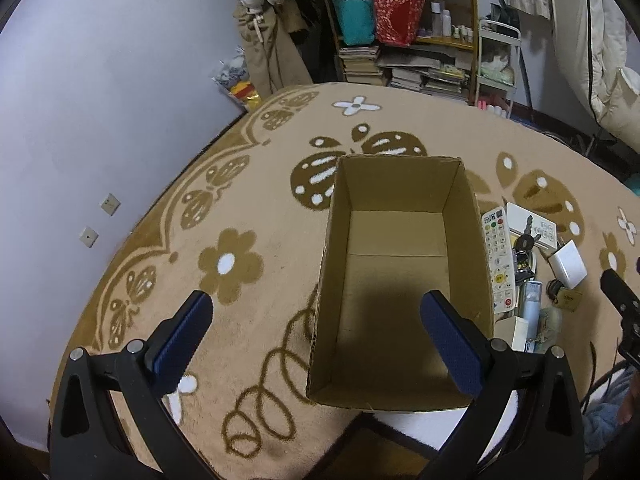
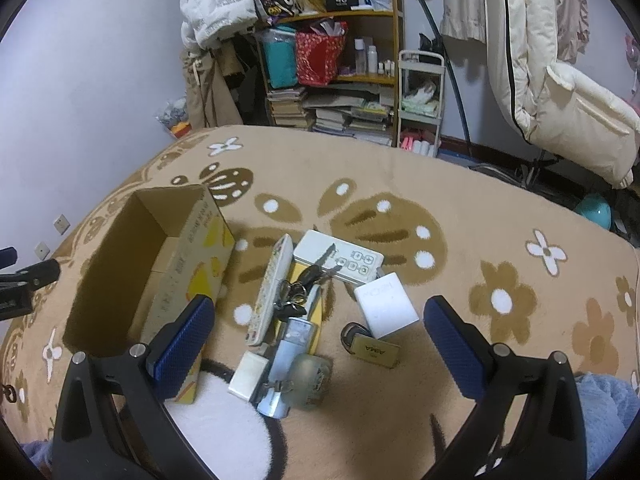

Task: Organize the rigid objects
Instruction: 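Grasp the box wall with the left tool while the right tool grasps the round case, then carry the pale round case into the box with the right tool and release, then grasp the white charger cube with the right tool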

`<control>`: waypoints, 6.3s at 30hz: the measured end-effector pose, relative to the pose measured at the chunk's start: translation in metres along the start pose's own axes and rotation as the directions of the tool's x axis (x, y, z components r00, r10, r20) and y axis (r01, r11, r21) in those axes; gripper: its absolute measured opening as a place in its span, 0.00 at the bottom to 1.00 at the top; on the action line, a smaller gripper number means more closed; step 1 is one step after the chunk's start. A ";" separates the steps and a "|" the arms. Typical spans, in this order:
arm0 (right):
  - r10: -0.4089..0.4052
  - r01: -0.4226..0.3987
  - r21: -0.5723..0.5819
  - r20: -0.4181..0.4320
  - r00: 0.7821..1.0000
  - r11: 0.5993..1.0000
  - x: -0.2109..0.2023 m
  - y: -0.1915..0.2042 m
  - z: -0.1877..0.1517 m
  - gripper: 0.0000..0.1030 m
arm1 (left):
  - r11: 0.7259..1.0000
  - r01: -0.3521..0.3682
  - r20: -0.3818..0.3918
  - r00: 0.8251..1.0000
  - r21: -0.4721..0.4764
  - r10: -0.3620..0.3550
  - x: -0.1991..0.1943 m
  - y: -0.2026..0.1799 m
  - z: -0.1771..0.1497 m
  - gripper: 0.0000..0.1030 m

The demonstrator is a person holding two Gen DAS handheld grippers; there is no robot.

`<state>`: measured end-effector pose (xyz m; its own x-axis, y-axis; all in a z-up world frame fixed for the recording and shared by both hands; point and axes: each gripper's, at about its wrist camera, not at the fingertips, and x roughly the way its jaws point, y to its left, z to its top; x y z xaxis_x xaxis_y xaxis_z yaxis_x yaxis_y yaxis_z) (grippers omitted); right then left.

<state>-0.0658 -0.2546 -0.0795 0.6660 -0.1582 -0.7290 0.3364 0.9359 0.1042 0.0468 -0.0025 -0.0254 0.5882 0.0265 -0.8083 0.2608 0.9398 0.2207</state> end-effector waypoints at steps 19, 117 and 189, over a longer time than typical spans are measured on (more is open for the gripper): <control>-0.005 -0.006 -0.078 -0.137 0.991 0.997 0.046 0.029 -0.013 1.00 | 0.992 0.111 -0.212 0.970 -0.063 -0.122 0.071 0.023 -0.004 0.74; 0.321 -0.324 0.015 -0.191 0.928 0.946 0.077 0.149 0.031 0.28 | 0.987 0.131 -0.383 0.910 -0.096 -0.158 0.136 0.016 -0.017 0.11; 0.140 -0.124 0.064 -0.464 0.875 0.990 0.102 0.054 -0.042 0.31 | 0.983 0.127 -0.390 0.905 -0.129 -0.169 0.136 0.027 -0.020 0.10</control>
<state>-0.0075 -0.2065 -0.1767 0.3204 0.1384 -0.9371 0.2931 0.9262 0.2370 0.1183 0.0337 -0.1400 0.1899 -0.0015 -0.9818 0.2327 0.9716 0.0436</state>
